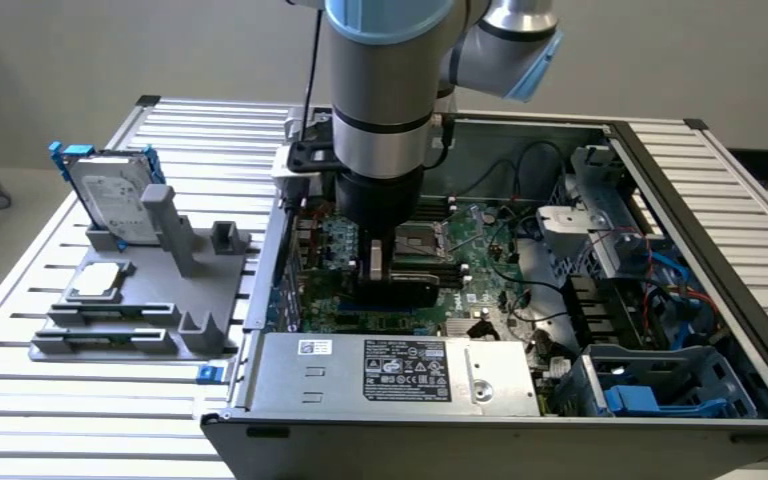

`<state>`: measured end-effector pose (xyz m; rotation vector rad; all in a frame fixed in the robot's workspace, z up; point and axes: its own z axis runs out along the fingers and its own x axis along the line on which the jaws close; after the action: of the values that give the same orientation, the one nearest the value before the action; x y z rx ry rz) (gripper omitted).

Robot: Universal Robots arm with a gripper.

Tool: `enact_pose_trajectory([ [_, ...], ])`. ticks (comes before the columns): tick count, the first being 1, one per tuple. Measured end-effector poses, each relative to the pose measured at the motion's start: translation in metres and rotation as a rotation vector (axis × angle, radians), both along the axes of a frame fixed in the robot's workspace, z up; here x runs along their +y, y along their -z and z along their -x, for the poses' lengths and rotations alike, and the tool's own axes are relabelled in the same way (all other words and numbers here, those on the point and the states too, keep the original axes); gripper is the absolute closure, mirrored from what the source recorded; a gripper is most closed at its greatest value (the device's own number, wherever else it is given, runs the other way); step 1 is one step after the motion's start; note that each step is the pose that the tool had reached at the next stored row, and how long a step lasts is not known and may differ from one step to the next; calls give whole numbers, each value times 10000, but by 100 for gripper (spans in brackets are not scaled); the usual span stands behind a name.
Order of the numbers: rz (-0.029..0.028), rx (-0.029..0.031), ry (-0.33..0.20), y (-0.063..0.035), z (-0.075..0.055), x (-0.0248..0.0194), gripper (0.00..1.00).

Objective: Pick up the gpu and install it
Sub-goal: 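Insert the gpu into the slot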

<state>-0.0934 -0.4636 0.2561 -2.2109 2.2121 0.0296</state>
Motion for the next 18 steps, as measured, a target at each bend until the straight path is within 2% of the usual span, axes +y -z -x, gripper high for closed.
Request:
enact_pose_trajectory([
  [3,0,57,1,0,1,0,74],
  [14,-2,56,-11,10,-1,-1,74],
  [15,-16,74,-4,13,5,0,74],
  [16,-15,65,-5,13,4,0,73],
  [18,-11,65,-14,11,0,0,60],
])
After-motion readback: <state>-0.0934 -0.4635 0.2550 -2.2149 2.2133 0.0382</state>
